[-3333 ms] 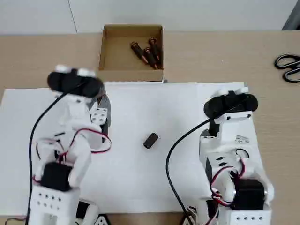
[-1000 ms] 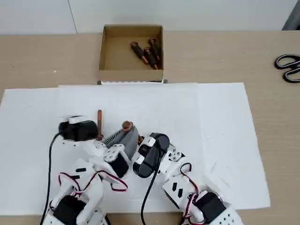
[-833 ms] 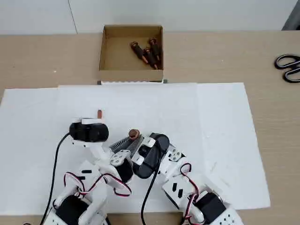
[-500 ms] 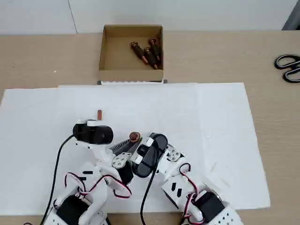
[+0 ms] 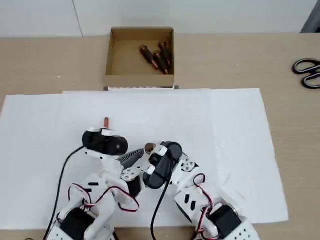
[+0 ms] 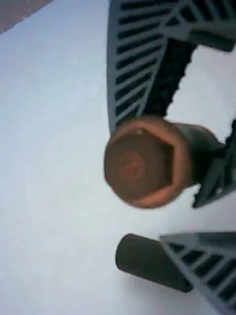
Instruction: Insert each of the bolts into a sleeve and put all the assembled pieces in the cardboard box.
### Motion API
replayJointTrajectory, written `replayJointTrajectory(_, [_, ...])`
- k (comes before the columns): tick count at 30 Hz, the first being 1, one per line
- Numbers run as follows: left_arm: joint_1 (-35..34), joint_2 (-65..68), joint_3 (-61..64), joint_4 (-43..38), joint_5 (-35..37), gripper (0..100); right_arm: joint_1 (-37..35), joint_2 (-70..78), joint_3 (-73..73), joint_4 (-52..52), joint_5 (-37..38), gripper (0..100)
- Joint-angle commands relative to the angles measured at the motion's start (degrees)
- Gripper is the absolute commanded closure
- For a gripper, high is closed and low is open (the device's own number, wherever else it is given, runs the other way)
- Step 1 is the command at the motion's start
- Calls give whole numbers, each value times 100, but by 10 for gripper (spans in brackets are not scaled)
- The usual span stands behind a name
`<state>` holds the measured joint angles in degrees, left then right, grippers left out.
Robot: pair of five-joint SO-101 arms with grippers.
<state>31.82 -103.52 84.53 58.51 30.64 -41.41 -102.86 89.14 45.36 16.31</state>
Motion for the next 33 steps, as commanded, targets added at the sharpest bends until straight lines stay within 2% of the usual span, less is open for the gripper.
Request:
replayJointTrajectory(1, [26,-44,-453,0,-18,744,-13,-92,-334,-127,35,996])
replayJointTrajectory(8, [0,-35,-1033,0,-229,747,-4,-92,-149,-127,35,996])
replayJointTrajectory(10, [-211,-35,-1147,-9,-396,760,-4,-92,-149,-127,18,996])
replayJointTrajectory(13, [-695,-35,-1165,-18,-870,836,22,-92,-149,-127,18,996])
replayJointTrajectory(17, [-1257,-35,-1156,-26,-1433,1000,330,-92,-149,-127,18,996])
replayJointTrajectory(21, [-1591,-44,-769,-35,-2040,995,752,-92,-149,-119,-35,996])
replayJointTrajectory(24, [-1846,-44,-154,-62,-2576,994,1244,-84,-176,31,-431,996])
replayJointTrajectory(29, [-2462,-53,708,-993,-2673,994,1965,-40,-264,75,-870,996])
replayJointTrajectory(33, [-2585,-35,1200,-1565,-2673,994,2202,-31,-457,75,-879,996])
